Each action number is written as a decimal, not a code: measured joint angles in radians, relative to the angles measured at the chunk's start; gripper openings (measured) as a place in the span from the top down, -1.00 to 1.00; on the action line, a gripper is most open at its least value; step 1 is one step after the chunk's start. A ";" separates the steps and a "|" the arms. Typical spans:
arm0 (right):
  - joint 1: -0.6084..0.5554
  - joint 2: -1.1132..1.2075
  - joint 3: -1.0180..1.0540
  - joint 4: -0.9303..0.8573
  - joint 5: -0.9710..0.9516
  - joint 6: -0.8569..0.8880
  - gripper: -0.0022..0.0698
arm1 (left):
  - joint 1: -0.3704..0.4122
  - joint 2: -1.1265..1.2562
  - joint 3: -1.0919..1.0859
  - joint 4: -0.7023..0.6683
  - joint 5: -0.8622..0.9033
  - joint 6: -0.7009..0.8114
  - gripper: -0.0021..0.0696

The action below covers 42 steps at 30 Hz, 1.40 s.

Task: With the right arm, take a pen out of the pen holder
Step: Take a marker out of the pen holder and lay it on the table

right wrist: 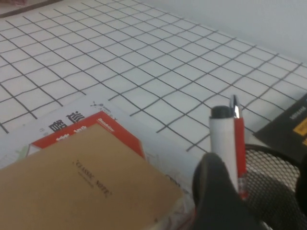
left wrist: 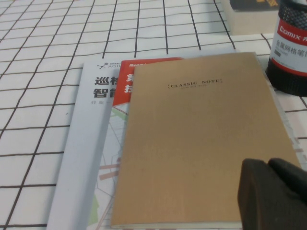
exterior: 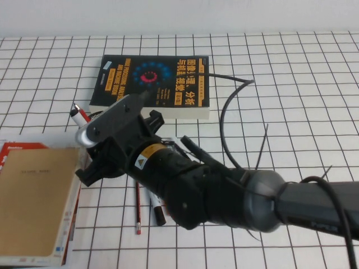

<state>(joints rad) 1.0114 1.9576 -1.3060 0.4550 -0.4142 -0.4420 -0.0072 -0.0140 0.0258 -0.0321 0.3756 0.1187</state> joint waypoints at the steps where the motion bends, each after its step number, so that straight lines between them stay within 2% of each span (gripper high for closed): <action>1: 0.002 0.014 -0.023 -0.008 0.000 0.000 0.05 | 0.000 0.000 0.000 0.000 0.000 0.000 0.95; 11: 0.014 0.148 -0.204 -0.017 0.018 -0.013 0.04 | 0.000 0.000 0.000 0.000 0.000 0.000 0.95; 25: 0.016 0.261 -0.322 0.262 0.001 -0.353 0.04 | 0.000 0.000 0.000 0.000 0.000 0.000 0.95; 33: 0.016 0.270 -0.337 0.300 -0.048 -0.370 0.05 | 0.000 0.000 0.000 0.000 0.000 0.000 0.95; 42: 0.012 0.321 -0.417 0.345 -0.013 -0.418 0.05 | 0.000 0.000 0.000 0.000 0.000 0.000 0.95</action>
<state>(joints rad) 1.0236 2.2784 -1.7232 0.7996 -0.4274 -0.8602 -0.0072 -0.0140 0.0258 -0.0321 0.3756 0.1187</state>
